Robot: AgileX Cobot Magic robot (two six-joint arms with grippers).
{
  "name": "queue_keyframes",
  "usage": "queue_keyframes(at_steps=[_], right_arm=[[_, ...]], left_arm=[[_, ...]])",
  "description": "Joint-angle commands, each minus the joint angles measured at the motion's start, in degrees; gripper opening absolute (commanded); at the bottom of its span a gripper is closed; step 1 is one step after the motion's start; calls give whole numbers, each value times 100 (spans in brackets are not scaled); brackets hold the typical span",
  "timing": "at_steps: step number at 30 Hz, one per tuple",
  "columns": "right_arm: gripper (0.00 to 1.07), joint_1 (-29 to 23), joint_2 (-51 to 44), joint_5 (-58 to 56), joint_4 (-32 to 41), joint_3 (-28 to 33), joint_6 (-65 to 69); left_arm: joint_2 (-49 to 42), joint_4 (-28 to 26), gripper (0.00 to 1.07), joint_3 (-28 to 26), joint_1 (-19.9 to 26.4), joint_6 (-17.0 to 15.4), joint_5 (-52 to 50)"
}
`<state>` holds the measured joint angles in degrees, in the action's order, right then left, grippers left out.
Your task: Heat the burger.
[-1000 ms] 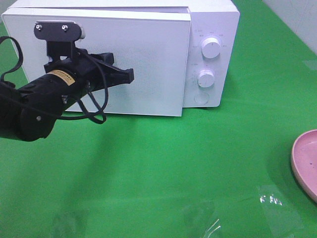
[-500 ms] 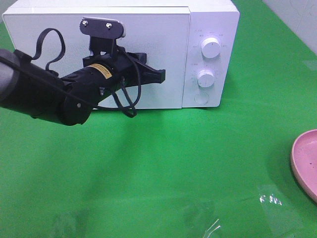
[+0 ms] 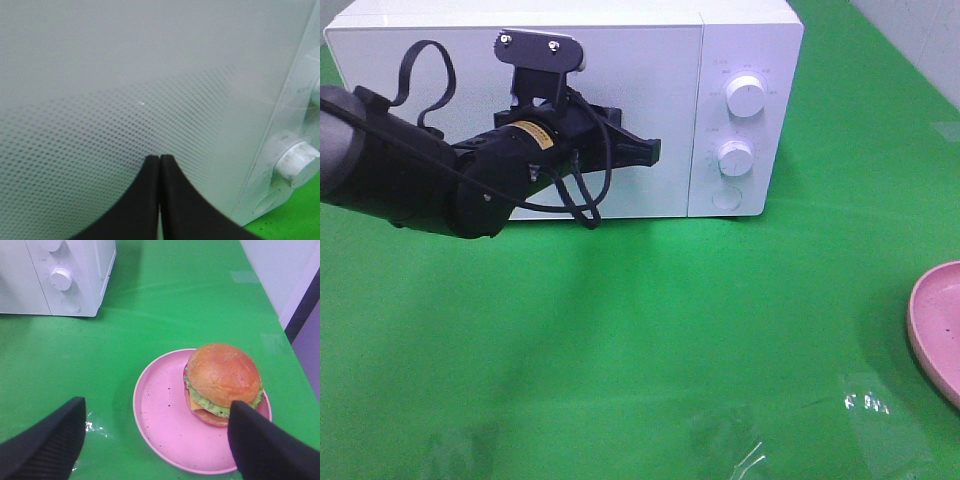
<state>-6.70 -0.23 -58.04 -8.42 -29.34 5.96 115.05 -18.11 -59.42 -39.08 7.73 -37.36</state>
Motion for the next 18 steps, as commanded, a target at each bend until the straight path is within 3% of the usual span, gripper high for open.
queue_keyframes(at_steps=[1, 8, 9, 10, 11, 12, 13, 14, 15, 16, 18], right_arm=[[74, 23, -143, 57, 17, 29, -40], [74, 23, -143, 57, 17, 29, -40], [74, 23, -143, 57, 17, 29, -40], [74, 23, -143, 57, 17, 29, -40], [74, 23, -143, 57, 17, 29, -40], [74, 23, -143, 57, 17, 29, -40], [74, 23, -143, 57, 17, 29, -40], [74, 23, -143, 57, 17, 29, -40], [74, 23, -143, 57, 17, 29, -40], [74, 23, -143, 57, 17, 29, -40], [74, 23, -143, 57, 17, 29, -40]], left_arm=[[-241, -264, 0, 212, -23, -6, -166], [-871, -269, 4, 1186, -384, -6, -103], [-957, -269, 10, 1295, -430, -6, 52], [-1123, -252, 31, 1409, -458, 69, 636], [-1123, -252, 31, 1409, -458, 69, 636], [-1278, -218, 58, 1427, -458, 115, 1495], [-1278, -218, 58, 1427, -458, 115, 1495], [-1427, -229, 84, 1427, -435, 97, 2338], [-1427, -229, 84, 1427, -435, 97, 2338], [-1558, -229, 97, 1427, -407, 97, 3019], [-1633, -229, 101, 1427, -407, 97, 3375]])
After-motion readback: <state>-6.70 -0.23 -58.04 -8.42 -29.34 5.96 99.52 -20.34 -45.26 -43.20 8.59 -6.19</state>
